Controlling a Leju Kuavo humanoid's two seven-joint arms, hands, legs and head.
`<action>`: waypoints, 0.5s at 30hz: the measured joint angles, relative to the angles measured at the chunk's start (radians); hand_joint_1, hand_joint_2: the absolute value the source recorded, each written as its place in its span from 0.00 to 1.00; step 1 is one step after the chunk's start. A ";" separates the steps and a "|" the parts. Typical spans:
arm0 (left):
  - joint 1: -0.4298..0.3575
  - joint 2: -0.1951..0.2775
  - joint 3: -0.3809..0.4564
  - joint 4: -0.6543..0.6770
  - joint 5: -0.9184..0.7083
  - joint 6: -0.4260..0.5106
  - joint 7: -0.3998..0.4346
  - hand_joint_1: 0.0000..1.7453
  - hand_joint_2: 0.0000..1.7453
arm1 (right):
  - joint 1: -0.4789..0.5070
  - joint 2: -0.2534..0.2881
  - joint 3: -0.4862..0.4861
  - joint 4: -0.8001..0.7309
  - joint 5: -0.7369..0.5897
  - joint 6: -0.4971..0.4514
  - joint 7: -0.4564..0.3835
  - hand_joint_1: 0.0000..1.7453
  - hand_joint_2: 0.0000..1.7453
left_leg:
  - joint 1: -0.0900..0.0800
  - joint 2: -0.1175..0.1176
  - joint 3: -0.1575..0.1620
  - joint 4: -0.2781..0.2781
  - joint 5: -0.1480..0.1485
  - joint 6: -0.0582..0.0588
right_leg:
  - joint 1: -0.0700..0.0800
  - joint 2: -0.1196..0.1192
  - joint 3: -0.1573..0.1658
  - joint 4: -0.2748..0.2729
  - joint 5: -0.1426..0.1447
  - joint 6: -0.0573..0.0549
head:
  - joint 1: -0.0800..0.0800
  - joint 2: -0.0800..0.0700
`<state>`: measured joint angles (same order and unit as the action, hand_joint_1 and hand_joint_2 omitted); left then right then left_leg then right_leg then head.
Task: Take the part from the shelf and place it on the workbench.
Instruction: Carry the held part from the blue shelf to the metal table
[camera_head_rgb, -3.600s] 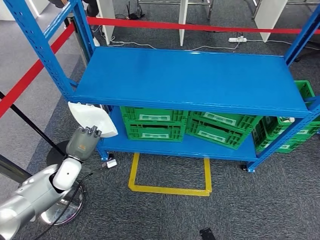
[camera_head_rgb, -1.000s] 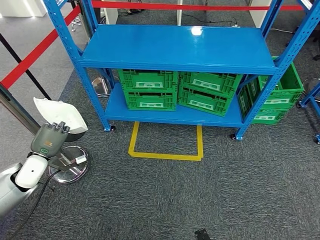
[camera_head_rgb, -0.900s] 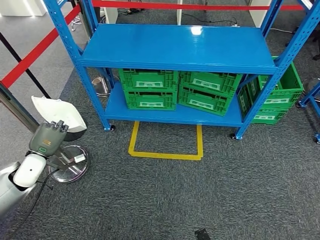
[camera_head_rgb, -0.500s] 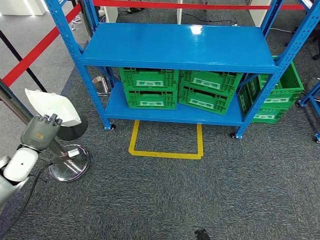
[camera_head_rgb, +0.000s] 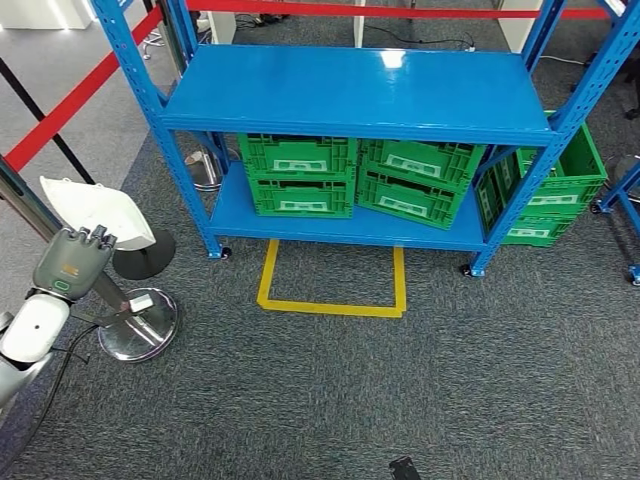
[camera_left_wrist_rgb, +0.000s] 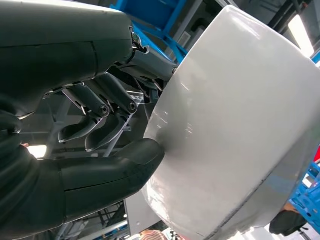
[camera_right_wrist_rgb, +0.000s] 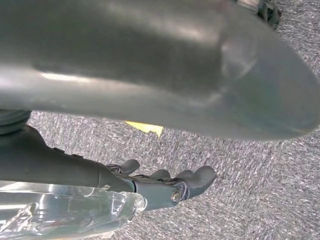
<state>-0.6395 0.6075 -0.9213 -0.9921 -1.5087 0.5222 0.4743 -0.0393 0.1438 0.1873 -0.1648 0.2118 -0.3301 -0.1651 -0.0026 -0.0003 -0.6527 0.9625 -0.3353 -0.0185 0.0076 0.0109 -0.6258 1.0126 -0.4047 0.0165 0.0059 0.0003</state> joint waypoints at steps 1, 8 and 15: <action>0.000 0.000 0.000 -0.001 0.000 0.000 0.000 1.00 1.00 | 0.000 0.000 0.000 0.000 0.000 0.000 -0.001 0.00 0.00 | 0.000 0.000 0.000 0.000 0.000 0.000 | 0.000 0.000 0.000 0.000 0.000 0.000 | 0.000 0.000; 0.012 0.001 -0.001 -0.006 0.000 -0.009 0.004 1.00 1.00 | 0.000 0.000 0.000 0.000 0.005 -0.004 -0.021 0.00 0.00 | 0.000 0.000 0.000 0.000 0.000 0.000 | 0.000 0.000 0.000 0.000 0.000 0.000 | 0.000 0.000; 0.016 0.001 -0.002 -0.008 0.000 -0.011 0.007 1.00 1.00 | 0.000 0.000 0.000 0.000 0.004 -0.003 -0.025 0.00 0.00 | 0.000 0.000 0.000 0.000 0.001 0.000 | 0.000 0.000 0.000 0.000 0.001 0.000 | 0.000 0.000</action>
<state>-0.6232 0.6085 -0.9228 -0.9999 -1.5087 0.5114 0.4810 -0.0389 0.1438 0.1873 -0.1648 0.2160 -0.3329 -0.1897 -0.0028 -0.0004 -0.6532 0.9625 -0.3345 -0.0182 0.0076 0.0108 -0.6263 1.0126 -0.4042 0.0162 0.0057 0.0004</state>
